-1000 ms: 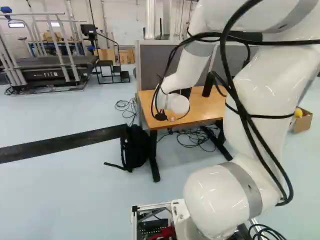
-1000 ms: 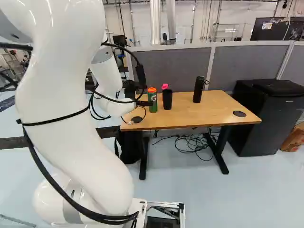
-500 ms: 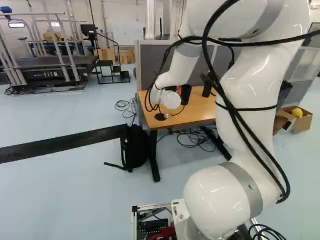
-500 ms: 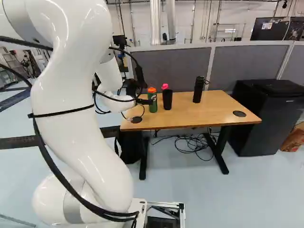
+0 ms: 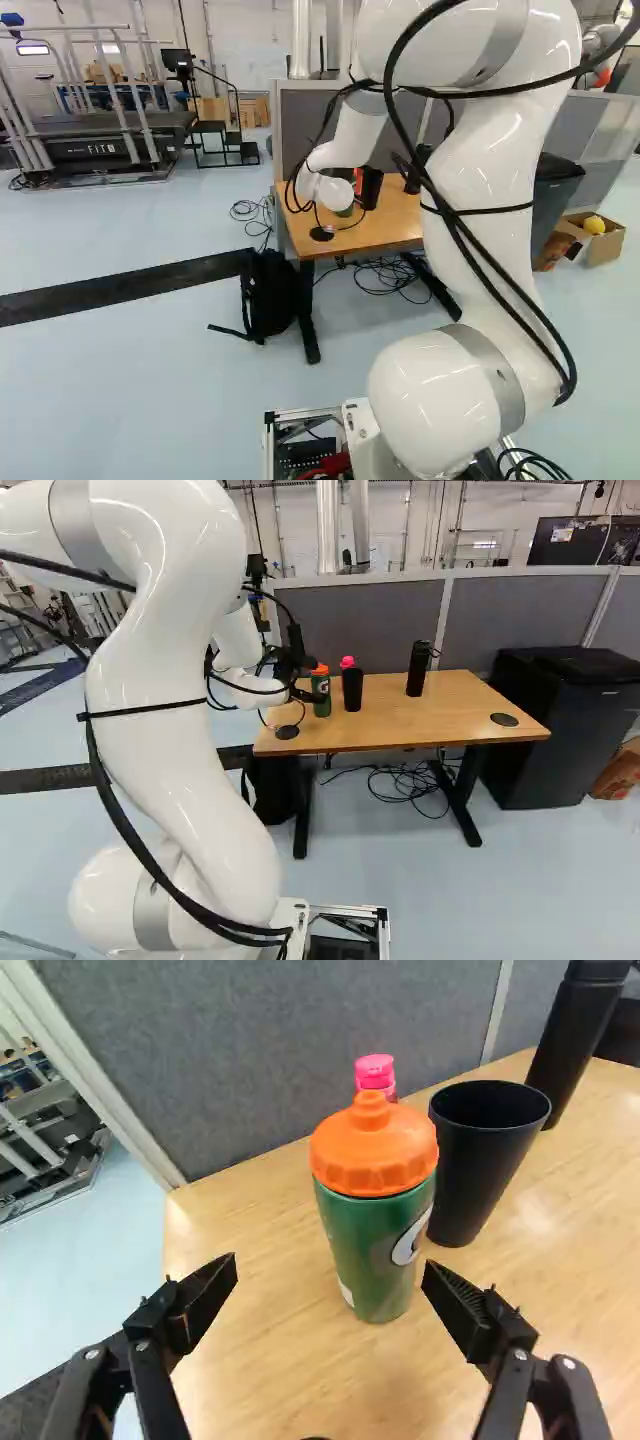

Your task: Pick up the green bottle from the table

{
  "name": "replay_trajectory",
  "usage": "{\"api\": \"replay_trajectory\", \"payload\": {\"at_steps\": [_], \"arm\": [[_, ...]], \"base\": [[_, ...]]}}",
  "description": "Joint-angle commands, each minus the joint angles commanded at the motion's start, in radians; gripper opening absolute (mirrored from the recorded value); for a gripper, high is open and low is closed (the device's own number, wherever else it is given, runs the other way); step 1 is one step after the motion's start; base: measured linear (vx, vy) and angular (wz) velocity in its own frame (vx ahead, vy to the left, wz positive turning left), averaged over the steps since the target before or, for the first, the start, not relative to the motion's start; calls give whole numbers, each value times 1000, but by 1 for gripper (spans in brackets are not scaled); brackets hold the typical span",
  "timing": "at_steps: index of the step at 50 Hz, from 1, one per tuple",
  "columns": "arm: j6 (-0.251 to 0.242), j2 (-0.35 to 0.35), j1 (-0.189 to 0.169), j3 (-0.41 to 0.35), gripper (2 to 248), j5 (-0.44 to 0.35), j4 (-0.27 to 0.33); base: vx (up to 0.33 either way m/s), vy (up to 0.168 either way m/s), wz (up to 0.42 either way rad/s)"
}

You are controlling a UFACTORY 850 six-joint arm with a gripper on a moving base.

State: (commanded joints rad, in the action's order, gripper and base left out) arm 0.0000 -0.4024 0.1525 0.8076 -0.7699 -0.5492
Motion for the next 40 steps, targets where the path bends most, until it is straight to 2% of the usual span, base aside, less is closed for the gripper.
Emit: {"api": "replay_trajectory", "payload": {"at_steps": [18, 32, 40], "arm": [[0, -73, -7, 95, 247, 5, -80], [0, -124, -12, 164, 247, 5, -89], [0, -135, -13, 178, 247, 5, -89]], "base": [[0, 0, 0], [0, 0, 0], [0, 0, 0]]}}
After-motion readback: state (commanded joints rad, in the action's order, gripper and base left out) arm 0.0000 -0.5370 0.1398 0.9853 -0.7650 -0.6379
